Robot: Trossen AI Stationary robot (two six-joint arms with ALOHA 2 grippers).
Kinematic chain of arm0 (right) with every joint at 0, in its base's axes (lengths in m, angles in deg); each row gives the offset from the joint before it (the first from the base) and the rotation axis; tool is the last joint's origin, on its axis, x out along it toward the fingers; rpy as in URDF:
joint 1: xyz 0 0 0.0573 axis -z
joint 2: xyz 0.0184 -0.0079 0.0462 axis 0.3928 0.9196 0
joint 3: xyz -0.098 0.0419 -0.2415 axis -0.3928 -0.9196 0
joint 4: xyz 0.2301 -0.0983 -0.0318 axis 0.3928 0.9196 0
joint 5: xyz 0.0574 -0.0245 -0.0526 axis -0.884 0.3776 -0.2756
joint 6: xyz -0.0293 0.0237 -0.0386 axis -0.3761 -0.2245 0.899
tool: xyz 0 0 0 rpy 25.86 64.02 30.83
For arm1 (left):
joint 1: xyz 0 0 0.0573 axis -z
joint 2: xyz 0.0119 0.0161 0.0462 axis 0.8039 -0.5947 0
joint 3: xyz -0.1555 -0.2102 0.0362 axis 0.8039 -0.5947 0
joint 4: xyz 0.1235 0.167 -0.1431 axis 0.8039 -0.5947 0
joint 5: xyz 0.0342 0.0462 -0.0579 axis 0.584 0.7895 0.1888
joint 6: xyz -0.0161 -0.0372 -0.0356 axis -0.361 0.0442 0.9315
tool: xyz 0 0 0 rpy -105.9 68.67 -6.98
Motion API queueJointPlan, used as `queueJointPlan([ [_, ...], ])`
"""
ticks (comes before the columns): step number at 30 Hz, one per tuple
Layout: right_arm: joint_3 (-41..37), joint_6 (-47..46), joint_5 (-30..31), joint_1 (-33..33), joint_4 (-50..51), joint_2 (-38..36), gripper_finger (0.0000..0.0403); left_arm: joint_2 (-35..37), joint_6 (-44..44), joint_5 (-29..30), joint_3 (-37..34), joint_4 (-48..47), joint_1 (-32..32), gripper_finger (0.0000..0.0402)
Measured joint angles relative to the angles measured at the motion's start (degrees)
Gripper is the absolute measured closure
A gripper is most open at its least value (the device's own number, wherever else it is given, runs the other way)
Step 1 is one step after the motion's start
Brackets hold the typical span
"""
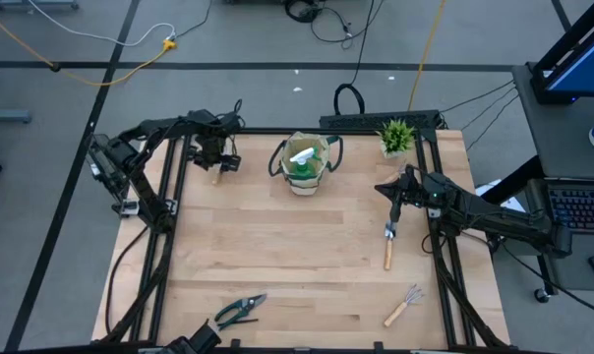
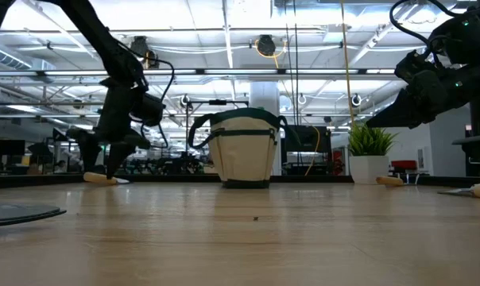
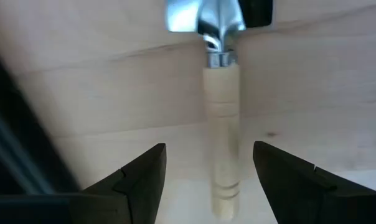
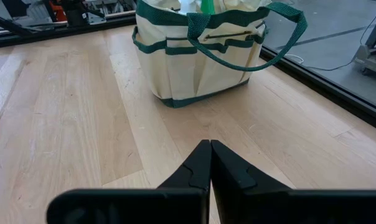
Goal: Pick & Place Garden tools in Gardening bag
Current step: Put the top brown trowel into the gardening bag
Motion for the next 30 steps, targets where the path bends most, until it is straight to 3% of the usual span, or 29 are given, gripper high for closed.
queueJointPlan([
  [16, 0.0, 0.0, -0.02, -0.02, -0.02, -0.01, 0.0403, 0.24, -0.27, -1.59, -4.58, 4.46, 0.7, 0.0159],
  [30, 0.0, 0.0, -0.02, 0.0, -0.04, -0.02, 0.0403, 0.1, -1.62, -1.51, -4.67, 4.77, 0.96, 0.0289],
])
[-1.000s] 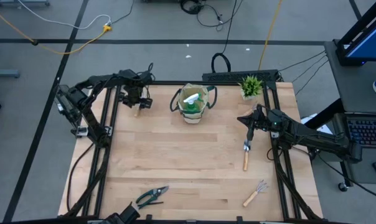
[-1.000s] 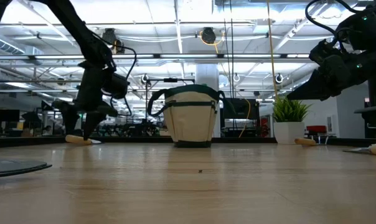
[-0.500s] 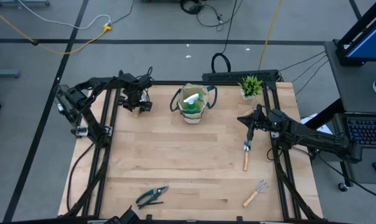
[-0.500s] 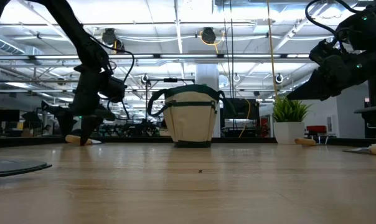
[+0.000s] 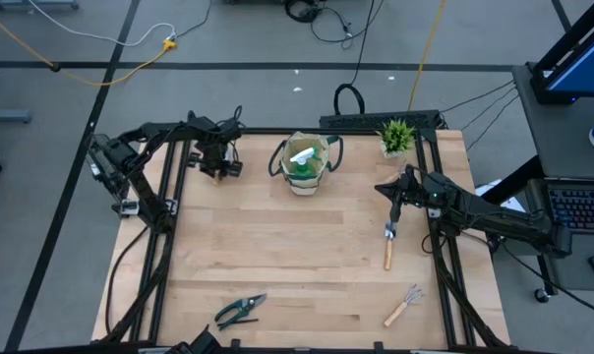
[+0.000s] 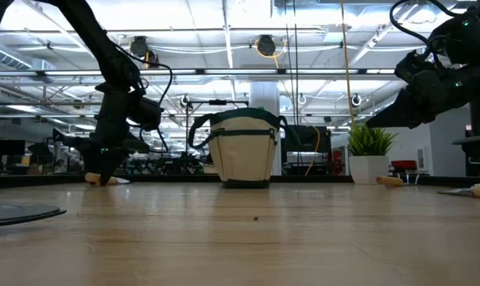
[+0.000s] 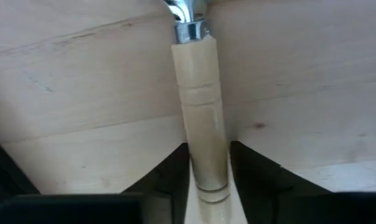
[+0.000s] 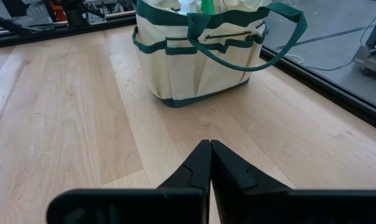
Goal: Pick & Place Garden tools in Gardening bag
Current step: Put the top brown trowel into the gardening bag
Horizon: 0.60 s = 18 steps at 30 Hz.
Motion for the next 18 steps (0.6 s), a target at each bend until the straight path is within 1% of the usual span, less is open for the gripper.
queueJointPlan([
  [4, -0.02, 0.0, 0.0, 0.0, 0.02, 0.01, 0.0403, -0.04, -0.68, 0.57, -0.02, 0.02, 0.0, 0.0327],
  [15, -0.02, 0.0, 0.0, 0.0, 0.0, 0.0, 0.0403, -0.04, -1.93, 1.66, -0.04, 0.04, 1.29, 0.0328],
  [18, -0.02, 0.0, 0.0, -0.02, 0.0, 0.0, 0.0403, 0.97, -1.92, 1.83, -0.26, -0.08, 1.56, 0.0328],
])
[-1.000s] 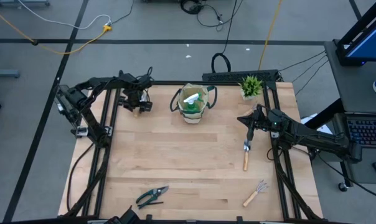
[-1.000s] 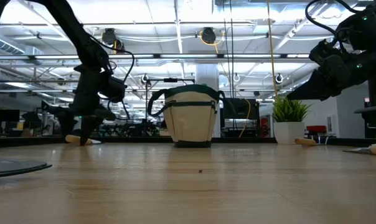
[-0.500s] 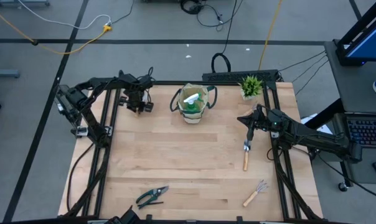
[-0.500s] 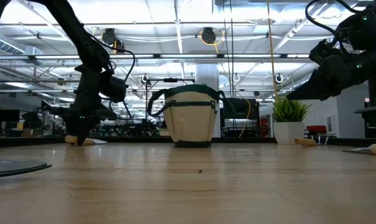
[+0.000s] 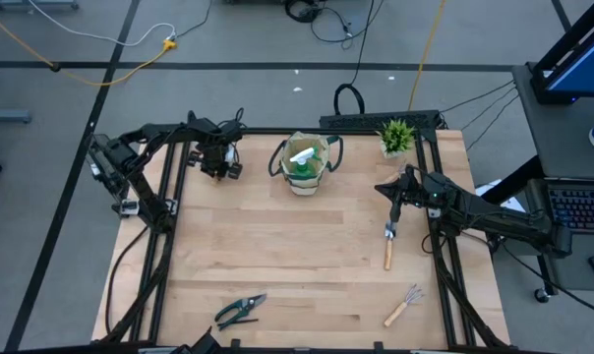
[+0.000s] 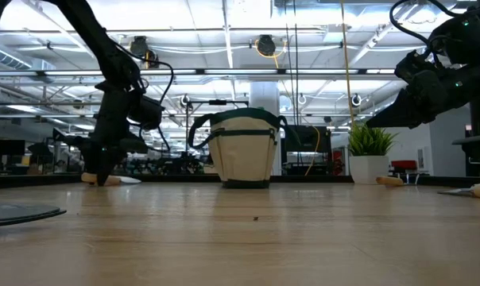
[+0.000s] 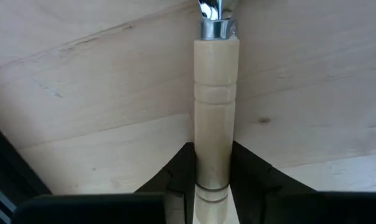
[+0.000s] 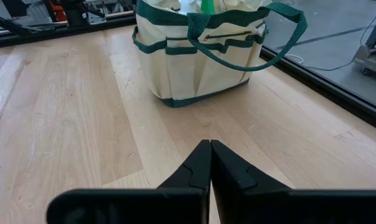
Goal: Pick & Place Garden tools in Gardening bag
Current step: Put the top brown trowel into the gardening bag
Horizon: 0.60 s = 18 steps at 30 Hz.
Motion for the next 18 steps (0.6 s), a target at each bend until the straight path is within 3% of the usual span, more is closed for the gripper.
queueJointPlan([
  [18, -0.02, 0.02, 0.0, 0.02, 0.0, 0.0, 0.0403, 17.85, 1.99, 0.63, 0.04, -6.46, -1.61, 0.0328],
])
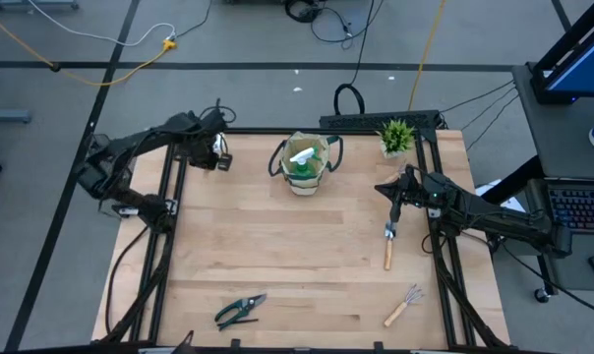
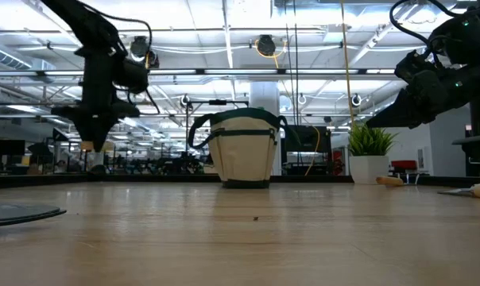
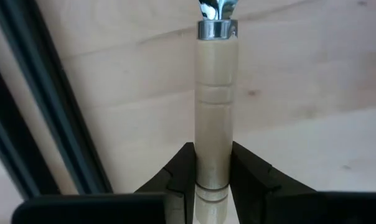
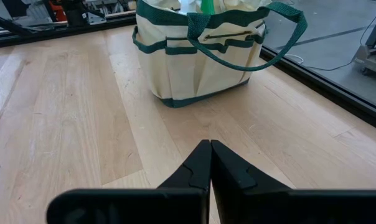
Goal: Pick & Place Garden tools in Gardening bag
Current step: Put the top brown trowel into the gardening bag
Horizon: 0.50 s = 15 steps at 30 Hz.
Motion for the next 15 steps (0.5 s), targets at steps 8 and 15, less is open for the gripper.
queueJointPlan([
  [8, -0.02, 0.0, 0.0, 0.0, -0.39, 0.02, 0.0403, 10.32, 1.22, -1.52, 0.07, -3.11, 0.0, 0.0328],
  [15, -0.02, 0.0, 0.02, -0.01, -0.39, 0.0, 0.0403, 17.89, 2.86, -1.71, 0.09, -5.22, 0.0, 0.0328],
])
